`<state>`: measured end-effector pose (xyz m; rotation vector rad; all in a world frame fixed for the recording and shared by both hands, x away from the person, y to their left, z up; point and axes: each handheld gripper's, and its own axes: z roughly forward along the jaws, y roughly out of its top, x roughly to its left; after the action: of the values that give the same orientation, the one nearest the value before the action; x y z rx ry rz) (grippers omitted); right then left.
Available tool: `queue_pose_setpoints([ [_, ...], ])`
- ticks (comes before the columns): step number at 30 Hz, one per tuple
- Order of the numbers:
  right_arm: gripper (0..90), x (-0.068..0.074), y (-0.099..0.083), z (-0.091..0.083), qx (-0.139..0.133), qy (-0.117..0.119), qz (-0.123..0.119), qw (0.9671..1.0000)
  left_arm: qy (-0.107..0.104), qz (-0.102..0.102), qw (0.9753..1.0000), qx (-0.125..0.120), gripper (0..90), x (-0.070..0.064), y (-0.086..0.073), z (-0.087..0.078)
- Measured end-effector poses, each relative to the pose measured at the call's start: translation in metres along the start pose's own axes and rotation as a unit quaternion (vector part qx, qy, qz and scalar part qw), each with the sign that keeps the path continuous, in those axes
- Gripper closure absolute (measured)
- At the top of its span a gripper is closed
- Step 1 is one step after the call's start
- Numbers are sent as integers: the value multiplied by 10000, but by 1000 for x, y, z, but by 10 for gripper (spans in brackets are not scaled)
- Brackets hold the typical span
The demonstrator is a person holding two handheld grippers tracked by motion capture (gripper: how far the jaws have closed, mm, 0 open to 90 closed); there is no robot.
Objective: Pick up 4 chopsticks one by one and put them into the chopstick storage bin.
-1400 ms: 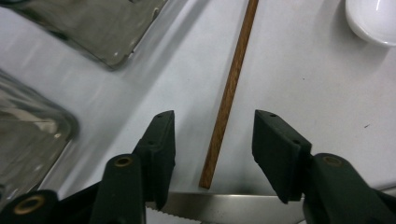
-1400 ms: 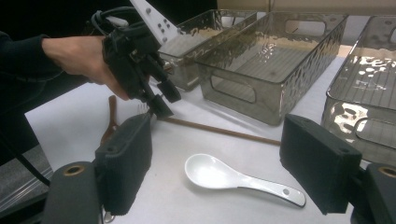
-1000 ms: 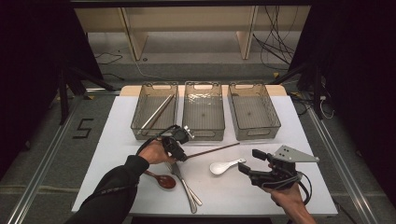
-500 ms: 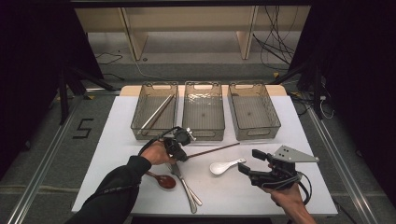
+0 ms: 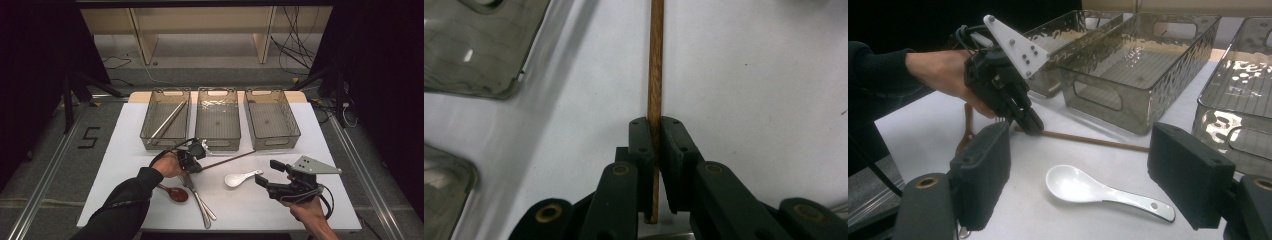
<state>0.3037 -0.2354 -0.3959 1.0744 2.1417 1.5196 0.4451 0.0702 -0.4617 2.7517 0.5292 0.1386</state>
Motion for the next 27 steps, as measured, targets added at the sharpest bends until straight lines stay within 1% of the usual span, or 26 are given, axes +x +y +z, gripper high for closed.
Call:
queue_pose_setpoints([
  [2, 263, 0, 0, 0, 3, -4, 0, 10000, -13, 18, 10000, -47, 837, -1, 0, 0],
  [3, 263, 0, 0, 0, 1, -3, -3, 10000, -20, 60, 10000, -33, 838, -1, 0, 0],
  [4, 263, 0, 0, 0, 0, -3, 0, 10000, -49, 33, 10000, -77, 838, -2, 0, 0],
  [5, 263, 0, 0, 0, -4, 1, 3, 10000, -70, 86, 9999, -46, 838, -2, 0, -1],
  [6, 263, 0, 0, 0, -4, 0, 1, 10000, -48, 120, 9999, -36, 838, -2, 0, -2],
  [9, 263, 0, 0, -1, -8, -1, -5, 10000, -96, 72, 9998, -147, 838, -3, 1, -4],
  [10, 263, 0, 0, -1, -8, 0, 1, 10000, -80, 63, 9998, -177, 838, -3, 1, -5],
  [11, 263, 0, 0, -1, -7, 1, 1, 10000, -84, 95, 9997, -196, 839, -3, 1, -7],
  [13, 263, 0, 0, -1, -7, 1, 0, 10000, -101, 92, 9996, -234, 839, -3, 1, -9],
  [15, 263, 0, 0, -1, -5, 3, -5, 10000, -176, 50, 9992, -362, 838, -5, 3, -12],
  [18, 263, 0, 0, 0, 1, 0, -6, 10000, -190, 132, 9988, -438, 838, -8, 6, -20],
  [19, 263, 0, 0, -1, 1, 1, -6, 10000, -162, 144, 9986, -488, 838, -9, 7, -22],
  [21, 263, 0, 0, -1, 2, -2, -9, 10000, -208, 166, 9981, -548, 838, -11, 8, -26],
  [22, 263, 0, 0, -1, -2, 0, 1, 10000, -179, 195, 9980, -577, 838, -12, 8, -29],
  [25, 263, 0, 0, -1, 2, -3, -10, 10000, -212, 164, 9971, -710, 838, -13, 7, -35],
  [27, 263, 0, 0, -1, -4, -3, -18, 10000, -203, 191, 9969, -742, 838, -14, 6, -40],
])
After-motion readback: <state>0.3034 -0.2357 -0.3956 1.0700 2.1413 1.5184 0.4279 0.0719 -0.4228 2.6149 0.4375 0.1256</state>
